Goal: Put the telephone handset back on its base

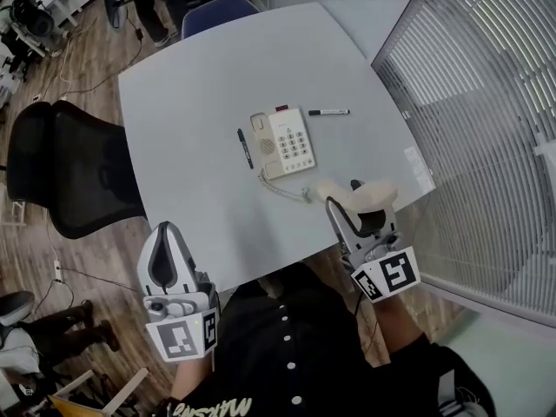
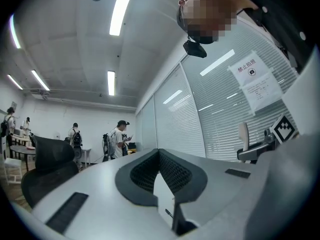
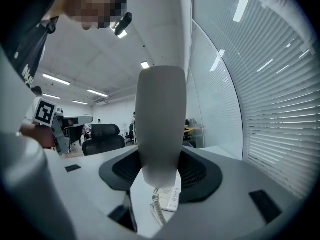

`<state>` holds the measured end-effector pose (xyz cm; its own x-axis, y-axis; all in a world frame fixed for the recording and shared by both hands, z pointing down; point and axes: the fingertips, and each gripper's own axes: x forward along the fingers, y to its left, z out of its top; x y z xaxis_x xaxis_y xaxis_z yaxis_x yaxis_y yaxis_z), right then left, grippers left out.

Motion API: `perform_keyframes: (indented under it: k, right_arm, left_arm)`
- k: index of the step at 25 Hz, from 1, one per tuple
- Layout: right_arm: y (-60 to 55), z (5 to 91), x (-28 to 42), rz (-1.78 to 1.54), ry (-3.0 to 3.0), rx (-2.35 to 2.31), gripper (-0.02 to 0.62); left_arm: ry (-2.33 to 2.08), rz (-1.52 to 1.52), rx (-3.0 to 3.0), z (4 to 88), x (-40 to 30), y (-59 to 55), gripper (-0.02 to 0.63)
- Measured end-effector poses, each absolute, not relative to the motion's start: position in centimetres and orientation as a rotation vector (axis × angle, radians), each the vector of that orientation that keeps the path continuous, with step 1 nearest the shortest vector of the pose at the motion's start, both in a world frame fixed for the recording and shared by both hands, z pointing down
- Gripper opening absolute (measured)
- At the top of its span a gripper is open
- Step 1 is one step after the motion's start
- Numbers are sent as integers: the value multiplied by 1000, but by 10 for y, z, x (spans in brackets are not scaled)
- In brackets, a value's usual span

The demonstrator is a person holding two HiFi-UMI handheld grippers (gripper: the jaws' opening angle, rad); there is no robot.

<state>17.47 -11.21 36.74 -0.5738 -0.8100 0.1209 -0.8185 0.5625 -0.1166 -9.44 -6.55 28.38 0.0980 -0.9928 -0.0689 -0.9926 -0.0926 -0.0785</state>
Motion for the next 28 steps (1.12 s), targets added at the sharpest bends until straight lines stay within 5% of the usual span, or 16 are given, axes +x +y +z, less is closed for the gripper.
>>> perform_keyframes:
  k: [28]
  right_arm:
    - [-179,461,108,368,-2634,1269,229]
  left_arm:
    - [2227,-185,-2191,330,-147,-78,14]
